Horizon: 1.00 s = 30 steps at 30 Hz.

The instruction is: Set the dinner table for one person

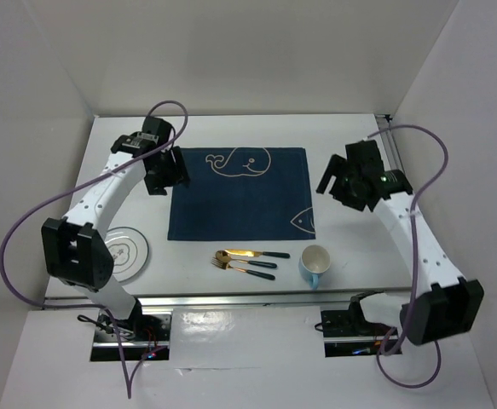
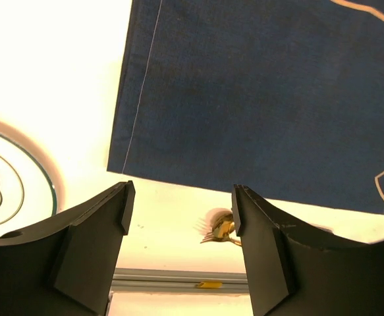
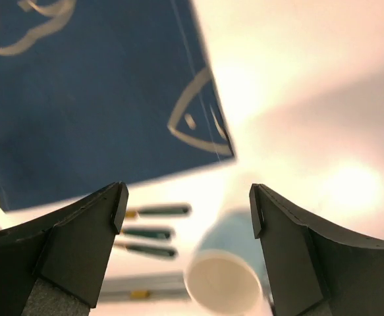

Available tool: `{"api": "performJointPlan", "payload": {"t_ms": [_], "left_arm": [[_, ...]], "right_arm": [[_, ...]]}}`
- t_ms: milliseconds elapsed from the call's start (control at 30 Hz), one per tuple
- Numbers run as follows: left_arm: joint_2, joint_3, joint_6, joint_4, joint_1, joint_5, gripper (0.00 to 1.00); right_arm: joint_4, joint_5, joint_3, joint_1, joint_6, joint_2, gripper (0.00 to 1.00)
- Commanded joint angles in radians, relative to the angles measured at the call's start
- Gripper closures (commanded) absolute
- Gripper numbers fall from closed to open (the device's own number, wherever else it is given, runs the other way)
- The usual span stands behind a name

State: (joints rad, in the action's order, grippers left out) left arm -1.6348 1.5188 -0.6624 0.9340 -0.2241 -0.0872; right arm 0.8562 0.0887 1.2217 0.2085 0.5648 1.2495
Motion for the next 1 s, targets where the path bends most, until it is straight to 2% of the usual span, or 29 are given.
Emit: {"api": "performJointPlan", "payload": {"t_ms": [0, 133, 333, 467, 967], "left_arm": [[0.055, 0.012, -0.011, 0.048, 0.002, -0.009, 0.22], [0.102, 0.012, 0.000, 0.048, -0.008, 0.000, 0.22], [0.144, -0.009, 0.018, 0.057, -0.018, 0.000, 0.22], [0.164, -0.020, 0.027, 0.057, -0.029, 0.000, 0.22], [0.161, -0.029, 0.027, 0.057, -0.029, -0.009, 0.23]], "right_arm": [[0.202, 0.008, -0.100, 0.002, 0.099, -0.126, 0.13], [0.291, -0.029, -0.192, 0.002, 0.208, -0.271, 0.13], [0.291, -0.126, -0.350, 0.002, 0.270, -0.447, 0.16], [0.291, -0.126, -0.350, 0.002, 0.271, -0.458, 0.17], [0.259, -0.126, -0.389, 0.002, 0.262, -0.363, 0.35]]}}
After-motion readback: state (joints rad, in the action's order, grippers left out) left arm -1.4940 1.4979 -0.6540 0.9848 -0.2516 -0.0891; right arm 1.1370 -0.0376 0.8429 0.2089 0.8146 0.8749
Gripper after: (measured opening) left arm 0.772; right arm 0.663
